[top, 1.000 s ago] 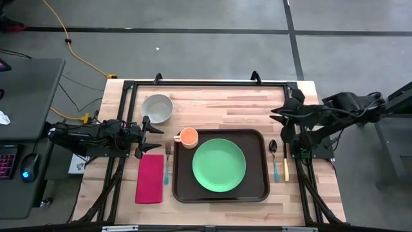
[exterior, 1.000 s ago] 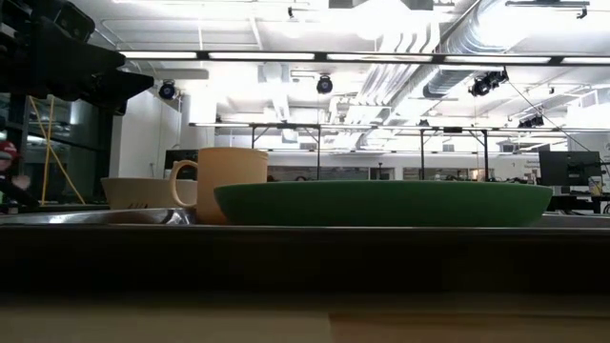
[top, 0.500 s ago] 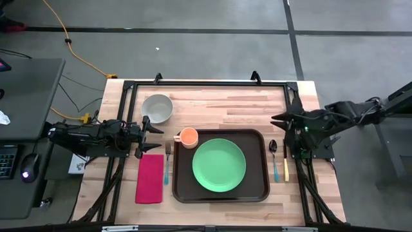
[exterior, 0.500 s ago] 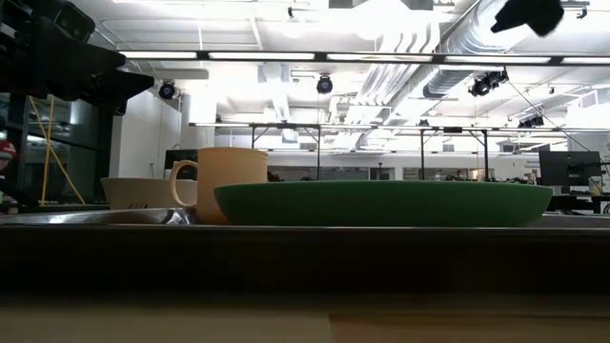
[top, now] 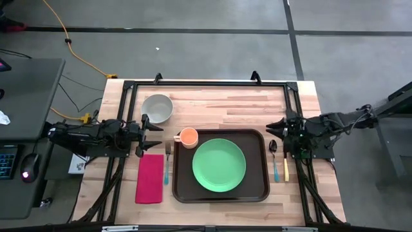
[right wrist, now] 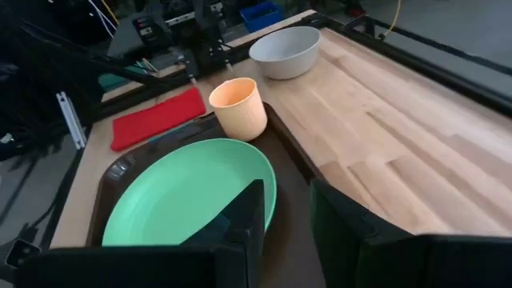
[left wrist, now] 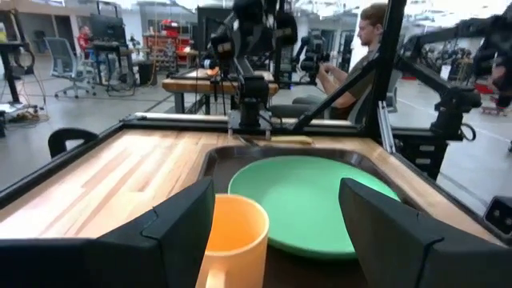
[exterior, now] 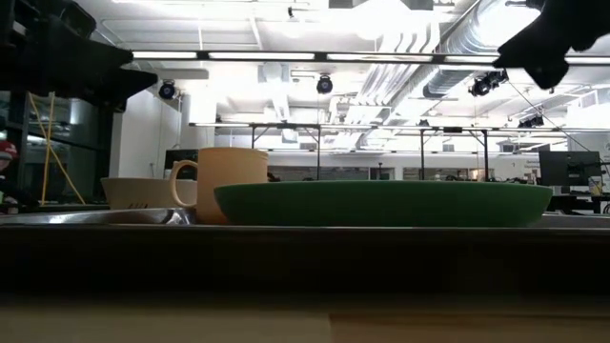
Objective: Set up tray
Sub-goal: Put the gray bowl on top of the green plate on the brown serving tray
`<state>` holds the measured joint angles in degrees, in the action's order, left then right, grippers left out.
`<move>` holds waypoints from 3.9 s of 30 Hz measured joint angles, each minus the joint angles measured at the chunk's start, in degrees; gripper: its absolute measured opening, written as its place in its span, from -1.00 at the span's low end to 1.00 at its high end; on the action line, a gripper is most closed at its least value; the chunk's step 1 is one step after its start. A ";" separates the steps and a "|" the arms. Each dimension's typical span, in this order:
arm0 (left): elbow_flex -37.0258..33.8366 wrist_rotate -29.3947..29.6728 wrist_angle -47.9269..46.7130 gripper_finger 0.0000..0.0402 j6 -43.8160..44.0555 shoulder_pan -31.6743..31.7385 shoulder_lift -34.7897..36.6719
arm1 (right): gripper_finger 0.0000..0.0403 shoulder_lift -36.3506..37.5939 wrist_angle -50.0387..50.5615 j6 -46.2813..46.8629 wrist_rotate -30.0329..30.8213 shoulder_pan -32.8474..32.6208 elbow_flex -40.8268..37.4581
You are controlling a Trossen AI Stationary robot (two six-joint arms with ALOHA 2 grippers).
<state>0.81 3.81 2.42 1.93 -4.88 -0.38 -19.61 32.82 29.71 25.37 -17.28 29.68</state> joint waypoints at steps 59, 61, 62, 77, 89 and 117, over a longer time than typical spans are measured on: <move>50.44 18.22 -60.91 0.49 21.07 1.49 -46.17 | -0.61 0.89 -27.15 2.87 -4.14 0.02 -21.25; 51.16 17.81 -61.27 0.49 21.04 4.03 -48.39 | -0.61 0.89 -27.15 2.87 -4.12 0.02 -21.25; 51.23 17.31 -61.33 0.49 20.85 5.63 -49.31 | -0.61 0.89 -27.15 2.87 -4.14 0.02 -21.25; 51.26 -5.64 -61.30 0.49 -0.44 35.10 -57.93 | -0.61 0.89 -27.15 2.87 -4.99 0.02 -21.21; 51.26 -15.46 -61.29 0.49 -8.15 42.74 -65.93 | -0.61 0.89 -27.15 2.87 -4.97 0.00 -21.21; 46.58 -18.24 -54.37 0.49 -9.14 42.72 -74.16 | -0.61 0.87 -27.15 2.85 -1.03 0.00 -21.19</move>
<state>47.39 -14.43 -51.95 -7.20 37.85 -74.54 -18.74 5.67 32.56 24.34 -17.28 8.49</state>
